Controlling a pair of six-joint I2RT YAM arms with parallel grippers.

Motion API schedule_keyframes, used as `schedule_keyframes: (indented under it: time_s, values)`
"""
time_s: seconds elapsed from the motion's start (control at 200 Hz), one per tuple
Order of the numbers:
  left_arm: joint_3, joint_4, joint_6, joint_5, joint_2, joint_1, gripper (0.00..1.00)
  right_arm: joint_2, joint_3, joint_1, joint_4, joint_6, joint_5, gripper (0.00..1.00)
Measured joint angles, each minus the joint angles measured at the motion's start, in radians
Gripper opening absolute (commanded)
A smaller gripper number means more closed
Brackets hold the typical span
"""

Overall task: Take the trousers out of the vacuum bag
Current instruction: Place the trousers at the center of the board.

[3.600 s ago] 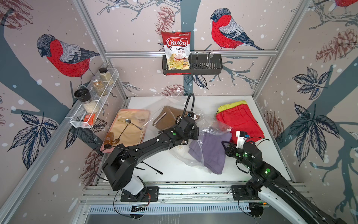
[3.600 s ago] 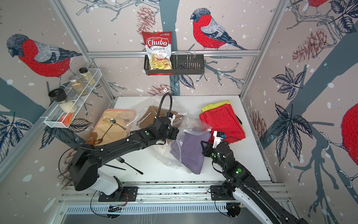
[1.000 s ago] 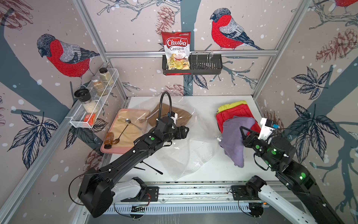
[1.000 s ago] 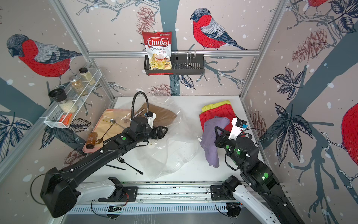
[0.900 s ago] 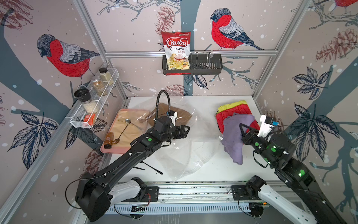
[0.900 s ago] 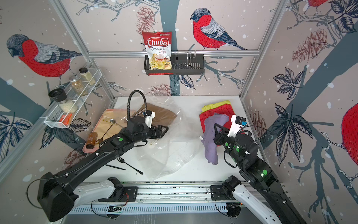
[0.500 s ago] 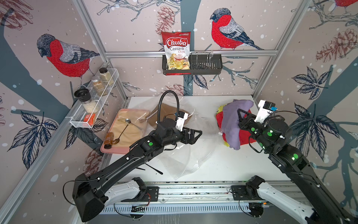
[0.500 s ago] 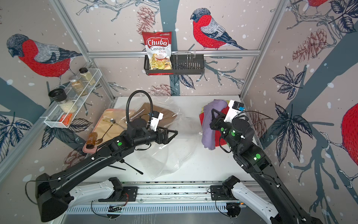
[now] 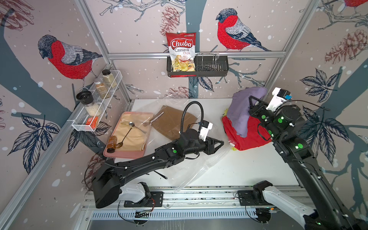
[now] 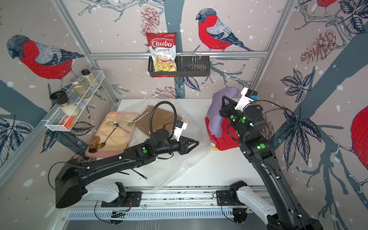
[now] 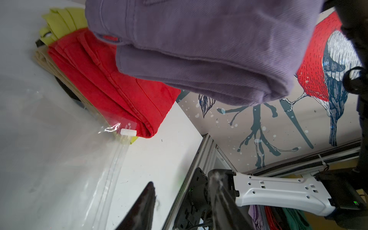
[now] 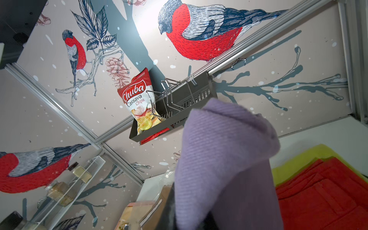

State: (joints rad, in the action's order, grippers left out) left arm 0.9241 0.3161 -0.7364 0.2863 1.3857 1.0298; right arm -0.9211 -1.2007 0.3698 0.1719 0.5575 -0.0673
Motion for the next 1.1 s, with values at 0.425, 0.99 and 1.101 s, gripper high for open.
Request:
schedule_keyframes:
  time_s: [0.425,0.99,1.101]
  values:
    - [0.174,0.374,-0.192,0.015,0.397,0.095,0.0,-0.034,-0.002,-0.142,-0.082,0.101,0.192,0.0]
    - [0.328,0.724,-0.422,-0.025,0.642,0.098,0.0,-0.009,0.048,-0.183,-0.171,0.204,0.291,0.0]
    - [0.372,0.752,-0.468,-0.032,0.694,0.089,0.0,-0.004,0.057,-0.183,-0.186,0.211,0.305,0.0]
